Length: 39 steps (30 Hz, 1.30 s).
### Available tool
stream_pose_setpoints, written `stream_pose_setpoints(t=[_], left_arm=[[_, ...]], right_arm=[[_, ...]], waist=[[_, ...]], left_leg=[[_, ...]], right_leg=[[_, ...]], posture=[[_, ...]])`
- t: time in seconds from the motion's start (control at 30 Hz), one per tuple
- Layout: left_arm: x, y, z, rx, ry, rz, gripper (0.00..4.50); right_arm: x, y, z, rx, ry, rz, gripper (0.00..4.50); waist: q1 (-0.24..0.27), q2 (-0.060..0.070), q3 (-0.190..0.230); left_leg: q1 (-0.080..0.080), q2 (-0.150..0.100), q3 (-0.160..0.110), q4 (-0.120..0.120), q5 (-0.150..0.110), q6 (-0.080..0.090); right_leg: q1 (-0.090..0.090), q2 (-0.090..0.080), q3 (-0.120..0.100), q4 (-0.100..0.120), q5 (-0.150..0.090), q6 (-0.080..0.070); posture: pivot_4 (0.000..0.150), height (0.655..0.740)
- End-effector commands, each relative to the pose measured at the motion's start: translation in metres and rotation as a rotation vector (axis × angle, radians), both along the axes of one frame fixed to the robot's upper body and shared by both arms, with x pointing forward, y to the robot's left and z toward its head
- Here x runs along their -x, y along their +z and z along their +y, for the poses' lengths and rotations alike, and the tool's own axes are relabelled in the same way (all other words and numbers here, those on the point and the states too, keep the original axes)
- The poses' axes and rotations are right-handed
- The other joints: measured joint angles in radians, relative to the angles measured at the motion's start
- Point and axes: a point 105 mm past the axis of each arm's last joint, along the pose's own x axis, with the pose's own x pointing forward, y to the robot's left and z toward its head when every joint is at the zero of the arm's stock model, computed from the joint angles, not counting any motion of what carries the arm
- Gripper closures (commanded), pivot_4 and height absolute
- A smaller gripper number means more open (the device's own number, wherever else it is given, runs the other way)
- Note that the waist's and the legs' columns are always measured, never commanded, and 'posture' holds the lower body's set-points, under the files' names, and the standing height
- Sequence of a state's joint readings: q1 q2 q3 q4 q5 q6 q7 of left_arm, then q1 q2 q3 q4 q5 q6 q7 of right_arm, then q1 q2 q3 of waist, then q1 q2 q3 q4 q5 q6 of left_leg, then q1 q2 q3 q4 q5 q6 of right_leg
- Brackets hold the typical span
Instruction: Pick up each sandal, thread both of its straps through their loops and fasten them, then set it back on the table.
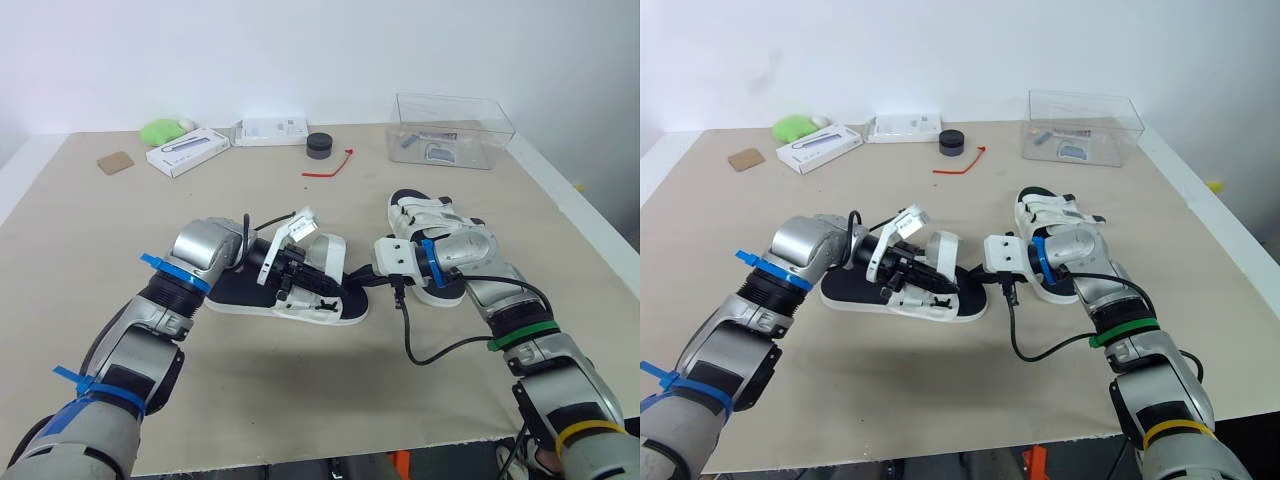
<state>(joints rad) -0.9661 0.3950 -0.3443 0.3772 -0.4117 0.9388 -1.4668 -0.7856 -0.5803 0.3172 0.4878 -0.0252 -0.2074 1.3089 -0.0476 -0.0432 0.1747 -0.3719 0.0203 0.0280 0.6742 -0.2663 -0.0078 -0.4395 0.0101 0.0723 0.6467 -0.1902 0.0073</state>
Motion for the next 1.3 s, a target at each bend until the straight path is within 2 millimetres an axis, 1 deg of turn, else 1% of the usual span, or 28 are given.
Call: stream_pose_setpoints(t=[0.03,0.2,0.4,0.53,0.7,0.93,0.97,1.07,1.2,1.27,1.3], left_arm=[[0.003,-0.005,0.003,-0.023,-0.015,-0.028,4.38],[0.001,-0.017,0.004,-0.053,-0.003,-0.064,4.38],[-0.008,-0.022,0.001,-0.066,0.012,-0.159,4.38],[-0.008,-0.024,0.001,-0.069,-0.005,-0.185,4.38],[0.001,-0.025,0.003,-0.069,-0.067,-0.166,4.38],[0.025,-0.02,0.012,-0.064,-0.193,-0.077,4.38],[0.024,-0.021,0.013,-0.074,-0.191,-0.083,4.38],[0.014,-0.026,0.012,-0.098,-0.132,-0.118,4.38],[0.007,-0.026,0.009,-0.088,-0.086,-0.149,4.38],[0.004,-0.022,0.008,-0.062,-0.062,-0.148,4.38],[0.006,-0.019,0.007,-0.037,-0.081,-0.162,4.14]], right_arm=[[-0.002,-0.004,-0.006,0.042,-0.019,0.01,4.5],[-0.002,-0.005,-0.007,0.043,-0.02,0.01,4.5],[-0.003,-0.005,-0.007,0.045,-0.022,0.009,4.5],[-0.003,-0.005,-0.008,0.046,-0.022,0.009,4.5],[-0.002,-0.005,-0.008,0.048,-0.021,0.009,4.5],[-0.002,-0.005,-0.009,0.051,-0.02,0.007,4.5],[-0.003,-0.005,-0.009,0.052,-0.02,0.006,4.5],[-0.003,-0.004,-0.008,0.052,-0.018,0.005,4.5],[-0.003,-0.004,-0.008,0.053,-0.017,0.003,4.5],[-0.003,-0.004,-0.008,0.053,-0.015,0.002,4.5],[-0.003,-0.004,-0.008,0.052,-0.014,0.002,4.5]], waist=[[0.0,0.0,0.0],[0.0,0.0,0.0],[0.0,0.0,0.0],[0.0,0.0,0.0],[0.0,0.0,0.0],[0.0,0.0,0.0],[-0.001,0.0,0.0],[-0.002,0.0,0.0],[-0.001,0.0,0.0],[-0.001,0.0,0.0],[-0.001,0.0,0.0]], left_leg=[[0.0,0.0,0.0,0.0,0.0,0.0],[0.0,0.0,0.0,0.0,0.0,0.0],[0.0,0.0,0.0,0.0,0.0,0.0],[0.001,0.0,0.0,0.0,0.0,0.0],[0.001,0.0,0.0,0.0,0.0,0.0],[0.001,0.0,0.0,0.0,0.0,0.0],[0.001,0.0,0.0,0.0,0.0,0.0],[0.001,0.001,0.0,-0.001,0.0,0.0],[0.002,0.001,0.0,-0.001,0.0,0.0],[0.002,0.001,0.0,0.0,0.0,0.0],[0.002,0.001,0.0,0.0,0.0,0.0]], right_leg=[[0.0,0.0,0.0,0.0,0.0,0.0],[0.0,0.0,0.0,0.0,0.0,0.0],[0.0,0.0,0.0,0.0,0.0,0.0],[0.001,0.0,0.0,0.0,0.0,0.0],[0.001,0.0,0.0,0.0,0.0,0.0],[0.0,0.0,0.0,0.0,0.0,0.0],[0.0,0.001,0.0,0.0,0.0,0.0],[0.0,0.001,0.0,0.0,0.0,-0.001],[0.0,0.001,0.0,0.0,0.0,-0.001],[0.001,0.001,0.0,0.0,0.0,-0.001],[0.001,0.001,0.0,0.0,0.0,-0.001]], posture=[[0.15,0.74],[0.15,0.74],[0.15,0.74],[0.15,0.74],[0.15,0.74],[0.15,0.74],[0.15,0.74],[0.15,0.74],[0.15,0.74],[0.15,0.74],[0.15,0.74]])
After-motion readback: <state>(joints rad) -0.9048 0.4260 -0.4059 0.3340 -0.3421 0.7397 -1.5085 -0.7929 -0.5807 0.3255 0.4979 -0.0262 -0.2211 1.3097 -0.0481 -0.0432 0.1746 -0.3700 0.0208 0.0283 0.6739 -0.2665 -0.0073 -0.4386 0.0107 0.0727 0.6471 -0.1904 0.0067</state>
